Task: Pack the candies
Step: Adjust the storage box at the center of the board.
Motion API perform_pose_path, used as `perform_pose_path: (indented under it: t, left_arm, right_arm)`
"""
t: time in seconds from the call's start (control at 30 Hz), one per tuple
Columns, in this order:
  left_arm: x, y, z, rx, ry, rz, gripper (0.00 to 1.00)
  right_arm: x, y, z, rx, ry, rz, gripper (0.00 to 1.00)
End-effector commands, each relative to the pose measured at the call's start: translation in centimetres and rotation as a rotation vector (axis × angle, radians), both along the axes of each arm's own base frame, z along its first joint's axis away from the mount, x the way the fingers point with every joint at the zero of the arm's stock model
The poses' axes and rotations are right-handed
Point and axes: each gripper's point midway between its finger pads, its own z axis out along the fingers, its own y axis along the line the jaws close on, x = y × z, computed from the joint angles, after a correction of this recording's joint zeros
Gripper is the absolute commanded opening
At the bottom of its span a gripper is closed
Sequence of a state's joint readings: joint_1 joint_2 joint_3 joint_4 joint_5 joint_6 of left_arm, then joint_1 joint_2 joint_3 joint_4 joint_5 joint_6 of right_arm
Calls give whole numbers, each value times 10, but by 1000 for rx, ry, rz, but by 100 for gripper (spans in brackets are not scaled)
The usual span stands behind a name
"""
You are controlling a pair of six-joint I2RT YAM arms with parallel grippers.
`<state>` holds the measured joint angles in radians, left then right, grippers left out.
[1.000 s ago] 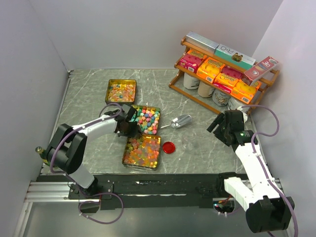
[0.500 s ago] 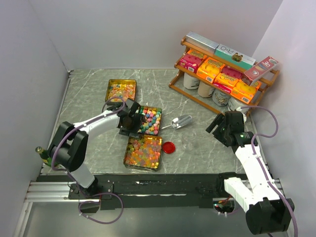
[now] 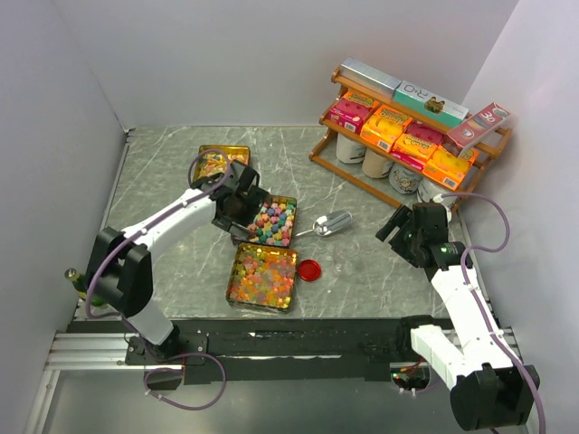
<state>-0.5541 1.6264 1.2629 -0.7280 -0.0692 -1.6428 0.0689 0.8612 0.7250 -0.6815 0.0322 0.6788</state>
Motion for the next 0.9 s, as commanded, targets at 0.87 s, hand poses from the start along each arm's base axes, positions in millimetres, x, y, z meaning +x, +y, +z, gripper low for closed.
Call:
perform_pose_path:
  t: [0.87]
  left_arm:
    - [177, 236, 17, 625, -328, -254, 64]
  right_arm:
    - [20, 21, 7, 73, -44, 101, 87]
